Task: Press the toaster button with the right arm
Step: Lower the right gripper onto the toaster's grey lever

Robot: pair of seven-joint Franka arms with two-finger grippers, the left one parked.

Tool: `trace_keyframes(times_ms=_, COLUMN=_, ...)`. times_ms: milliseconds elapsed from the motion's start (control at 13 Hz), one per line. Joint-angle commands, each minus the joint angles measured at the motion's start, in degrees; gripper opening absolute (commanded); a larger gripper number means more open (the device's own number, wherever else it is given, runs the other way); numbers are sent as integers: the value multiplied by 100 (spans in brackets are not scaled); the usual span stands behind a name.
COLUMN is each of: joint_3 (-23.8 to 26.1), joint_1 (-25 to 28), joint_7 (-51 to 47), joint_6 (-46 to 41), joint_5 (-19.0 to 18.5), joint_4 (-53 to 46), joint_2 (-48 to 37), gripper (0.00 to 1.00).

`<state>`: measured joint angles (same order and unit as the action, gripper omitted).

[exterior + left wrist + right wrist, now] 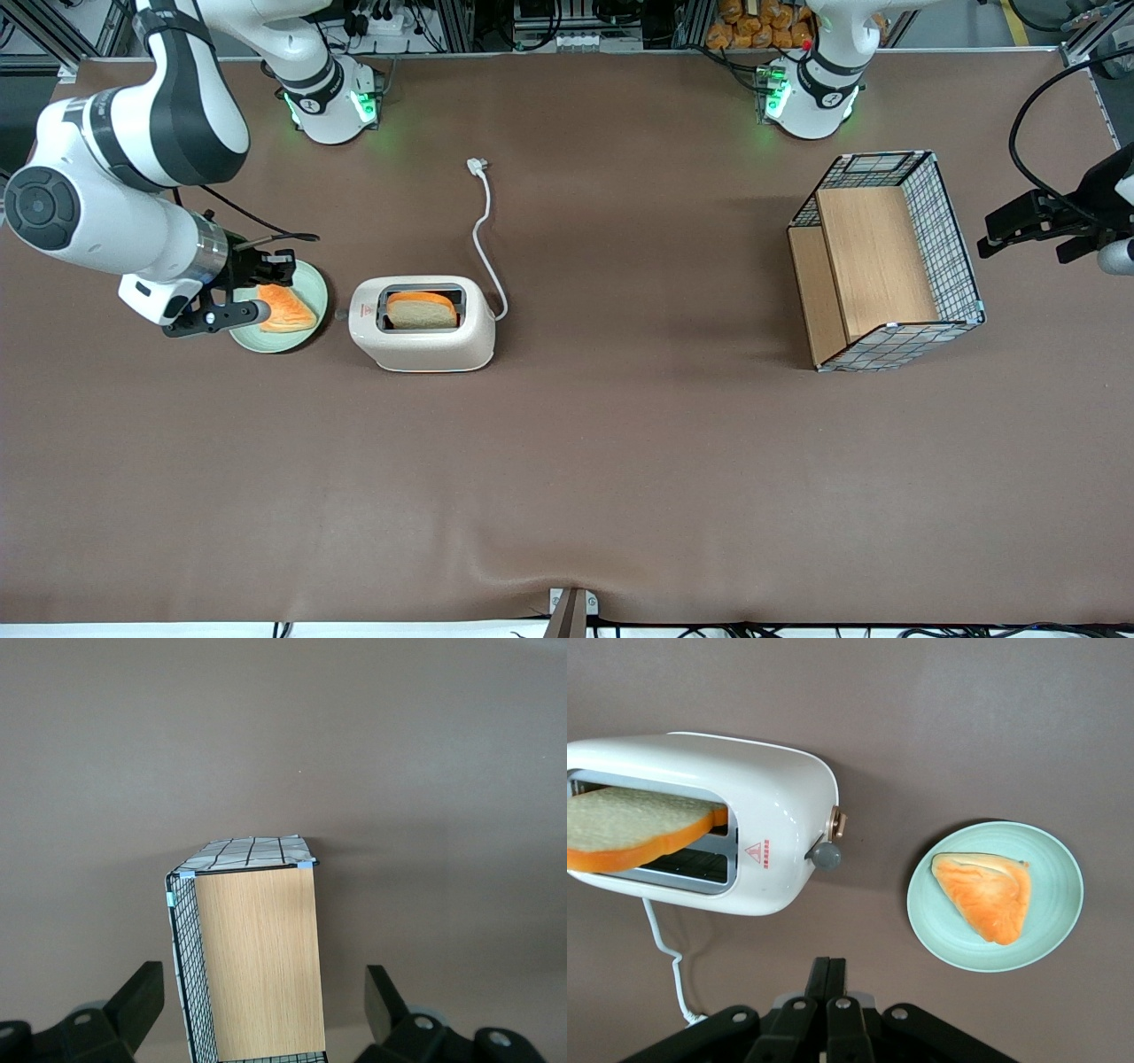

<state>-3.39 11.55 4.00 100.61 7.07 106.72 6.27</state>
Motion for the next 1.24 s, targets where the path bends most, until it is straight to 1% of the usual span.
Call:
trace_keyframes(times_ms=0, joint_3=-30, joint_1=49, joint_7=5, joint_6=265, joint_5=-12, joint_4=322, joint_2=-170, gripper=0)
trace_keyframes(times_ms=386, joint_3=-30, joint_1=251, joint_7=5, joint_6=775, joint_5=-30, joint_4=656, joint_2=-161, gripper=0)
trace_keyframes(times_ms=618, joint_3=-30, joint_1=427, joint_7=5, joint_6=907, joint_5=-275, joint_4=683, joint_2=-109, gripper=0)
trace_keyframes(times_ms=926, joint_3=-30, joint_1=392, joint_7=-74, joint_6=1161, joint_5=-267, joint_4=849, joint_2=-91, gripper=0)
trace_keyframes(times_ms=1158, joint_3=-30, joint_1=243, joint_7=-320, joint_6=1400, joint_5=-162, joint_4=991, joint_2=-12, gripper=0)
